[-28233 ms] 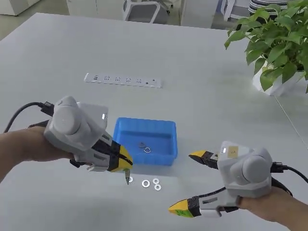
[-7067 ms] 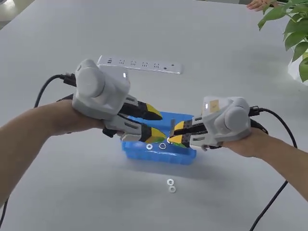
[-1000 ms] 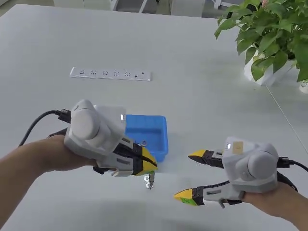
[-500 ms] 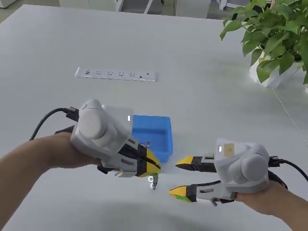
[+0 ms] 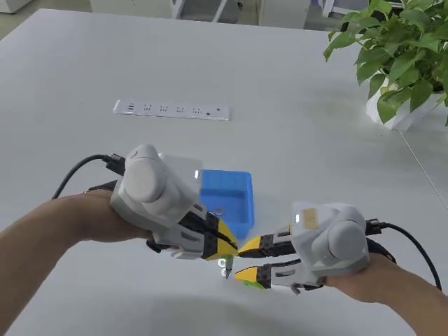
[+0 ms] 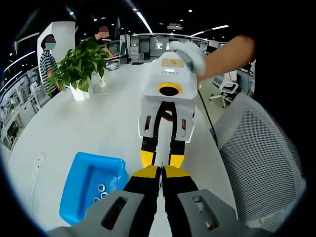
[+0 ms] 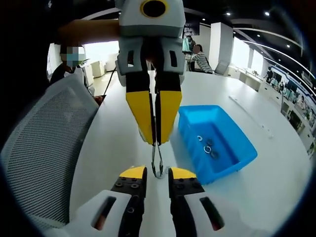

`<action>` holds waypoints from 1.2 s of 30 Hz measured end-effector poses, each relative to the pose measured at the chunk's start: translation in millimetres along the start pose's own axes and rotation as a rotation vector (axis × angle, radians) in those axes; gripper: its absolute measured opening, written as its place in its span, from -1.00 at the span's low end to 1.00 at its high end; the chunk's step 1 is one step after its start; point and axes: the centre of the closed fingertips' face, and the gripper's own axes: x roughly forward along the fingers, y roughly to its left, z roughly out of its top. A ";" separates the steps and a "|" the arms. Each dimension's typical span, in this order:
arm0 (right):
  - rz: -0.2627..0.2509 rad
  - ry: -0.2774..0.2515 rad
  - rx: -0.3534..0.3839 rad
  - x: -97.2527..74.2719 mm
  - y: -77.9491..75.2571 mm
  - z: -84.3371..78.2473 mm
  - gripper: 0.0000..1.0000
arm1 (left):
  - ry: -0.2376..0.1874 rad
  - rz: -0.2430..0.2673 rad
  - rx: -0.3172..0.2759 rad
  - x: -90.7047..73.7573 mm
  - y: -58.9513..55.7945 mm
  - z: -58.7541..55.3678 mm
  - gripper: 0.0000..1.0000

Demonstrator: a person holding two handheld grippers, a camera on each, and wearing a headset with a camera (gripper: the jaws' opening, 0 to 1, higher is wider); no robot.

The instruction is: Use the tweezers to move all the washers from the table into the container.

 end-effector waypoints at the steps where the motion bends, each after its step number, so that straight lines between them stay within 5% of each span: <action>1: 0.004 0.001 -0.001 0.9 0.0 0.6 -0.65 | 0.001 -0.001 0.002 0.2 0.0 0.0 -0.89; 11: 0.045 0.019 -0.045 11.4 1.6 4.0 -0.79 | 0.016 -0.011 0.005 1.2 1.1 -1.9 -0.89; 36: 0.028 0.031 -0.029 12.5 0.5 3.4 -0.87 | 0.037 0.002 0.022 2.4 3.8 -4.9 -0.87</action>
